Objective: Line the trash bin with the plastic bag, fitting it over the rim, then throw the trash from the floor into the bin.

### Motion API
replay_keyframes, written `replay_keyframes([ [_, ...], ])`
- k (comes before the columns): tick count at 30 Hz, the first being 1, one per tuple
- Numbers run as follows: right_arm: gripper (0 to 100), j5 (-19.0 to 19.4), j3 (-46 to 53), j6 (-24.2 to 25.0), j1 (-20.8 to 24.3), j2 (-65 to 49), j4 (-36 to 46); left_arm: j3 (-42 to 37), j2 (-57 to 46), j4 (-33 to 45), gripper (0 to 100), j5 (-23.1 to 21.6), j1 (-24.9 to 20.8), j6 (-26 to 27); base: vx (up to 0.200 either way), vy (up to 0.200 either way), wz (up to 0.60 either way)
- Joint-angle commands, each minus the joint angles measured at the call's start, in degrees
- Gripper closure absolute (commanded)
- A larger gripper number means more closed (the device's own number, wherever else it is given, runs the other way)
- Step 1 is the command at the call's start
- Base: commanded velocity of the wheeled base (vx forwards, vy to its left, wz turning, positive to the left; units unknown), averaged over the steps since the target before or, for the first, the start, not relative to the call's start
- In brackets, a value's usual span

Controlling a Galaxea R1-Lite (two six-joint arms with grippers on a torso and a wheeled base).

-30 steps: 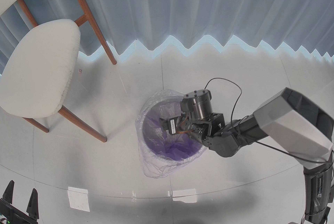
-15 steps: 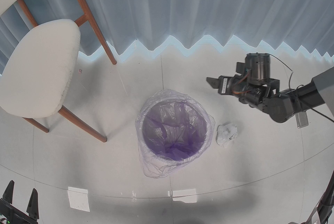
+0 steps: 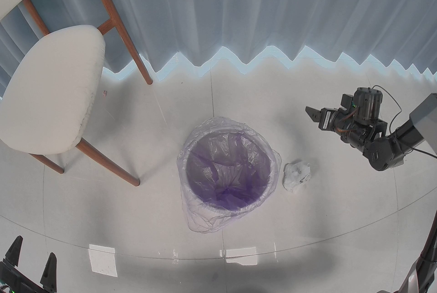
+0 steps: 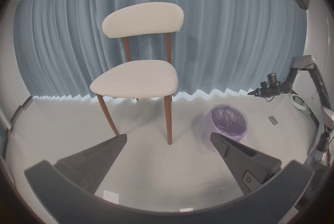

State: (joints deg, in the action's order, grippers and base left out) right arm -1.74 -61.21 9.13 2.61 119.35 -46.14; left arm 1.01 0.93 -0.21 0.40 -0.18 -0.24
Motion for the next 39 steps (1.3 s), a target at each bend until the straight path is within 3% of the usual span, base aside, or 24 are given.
replay_keyframes([
  [1, 0, 0.16, 1.27, -0.52, -0.94, 7.66, -2.11, -1.01, -0.93, 0.03, 0, -1.90, 0.01, 1.21, 0.000, 0.000, 0.00],
  [5, 0, -0.10, 0.74, -0.34, -1.03, 13.28, -2.90, -1.01, -0.93, 0.03, 0, -2.07, 0.01, 1.12, 0.000, 0.000, 0.00],
  [9, 0, -0.10, 0.56, 0.36, -0.76, 16.88, -3.08, -1.01, -0.93, 0.65, 0, -0.75, 0.18, -2.31, 0.000, 0.000, 0.00],
  [19, 0, -0.37, -1.11, 0.36, -0.94, 23.12, -4.92, -1.01, -0.93, 0.82, 0, -1.28, 0.01, -2.13, 0.000, 0.000, 0.00],
  [31, 0, -3.27, -3.21, 0.45, -0.32, 29.37, -7.03, -1.01, -0.93, 0.82, 0, -0.40, 0.01, -2.48, 0.000, 0.000, 0.00],
  [39, 0, -3.53, -9.89, 2.65, 0.03, 32.44, -4.75, -1.01, -0.93, 0.82, 0, -0.49, 0.09, -2.48, 0.000, 0.000, 0.00],
])
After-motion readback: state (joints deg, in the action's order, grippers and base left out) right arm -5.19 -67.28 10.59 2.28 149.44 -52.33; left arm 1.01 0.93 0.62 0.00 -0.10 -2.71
